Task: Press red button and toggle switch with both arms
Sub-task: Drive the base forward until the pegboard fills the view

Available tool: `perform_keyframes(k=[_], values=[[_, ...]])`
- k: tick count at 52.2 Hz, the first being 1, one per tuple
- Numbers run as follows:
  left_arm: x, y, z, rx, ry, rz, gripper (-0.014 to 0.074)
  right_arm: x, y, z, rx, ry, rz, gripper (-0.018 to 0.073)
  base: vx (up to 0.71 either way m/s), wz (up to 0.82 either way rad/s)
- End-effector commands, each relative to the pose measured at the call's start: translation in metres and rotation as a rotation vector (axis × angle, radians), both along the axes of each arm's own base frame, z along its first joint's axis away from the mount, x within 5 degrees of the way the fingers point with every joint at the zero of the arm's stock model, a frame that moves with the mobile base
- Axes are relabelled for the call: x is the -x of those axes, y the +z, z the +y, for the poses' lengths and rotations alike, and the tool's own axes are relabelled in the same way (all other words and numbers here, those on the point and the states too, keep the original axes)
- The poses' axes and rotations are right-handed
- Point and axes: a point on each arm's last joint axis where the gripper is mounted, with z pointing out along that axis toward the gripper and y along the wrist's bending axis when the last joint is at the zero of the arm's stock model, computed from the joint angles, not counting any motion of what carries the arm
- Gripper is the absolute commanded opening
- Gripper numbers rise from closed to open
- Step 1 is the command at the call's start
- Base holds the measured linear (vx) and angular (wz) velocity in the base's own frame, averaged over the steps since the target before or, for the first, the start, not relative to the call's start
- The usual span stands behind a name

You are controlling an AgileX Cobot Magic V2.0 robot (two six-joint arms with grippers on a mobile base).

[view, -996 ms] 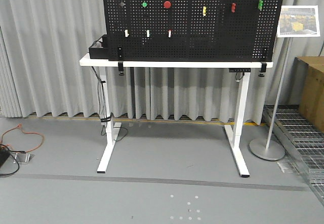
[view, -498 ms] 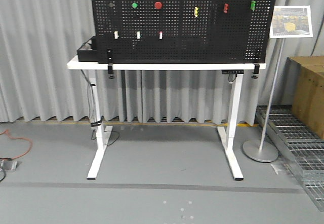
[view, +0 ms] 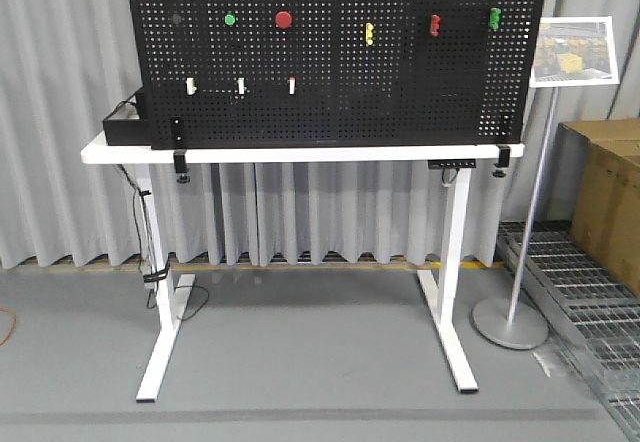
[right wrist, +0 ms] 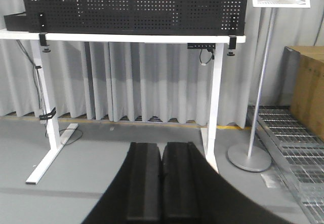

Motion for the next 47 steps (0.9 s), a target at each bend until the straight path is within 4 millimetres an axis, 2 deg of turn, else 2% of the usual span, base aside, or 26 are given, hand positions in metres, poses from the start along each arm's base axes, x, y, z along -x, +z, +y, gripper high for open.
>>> perform_keyframes(k=[1,47], values=[[-0.0001,-0.0011,-0.0010,0.016,-0.011,-0.068,0.0001,0.0006,0.0044,0.0001,0.004,-0.001,-0.087,0.0000,0.41,0.01],[-0.0001,-0.0011,-0.0010,0.016,-0.011,-0.068,0.0001,0.0006,0.0044,0.0001,0.004,-0.001,-0.087,0.0000,0.48,0.07]])
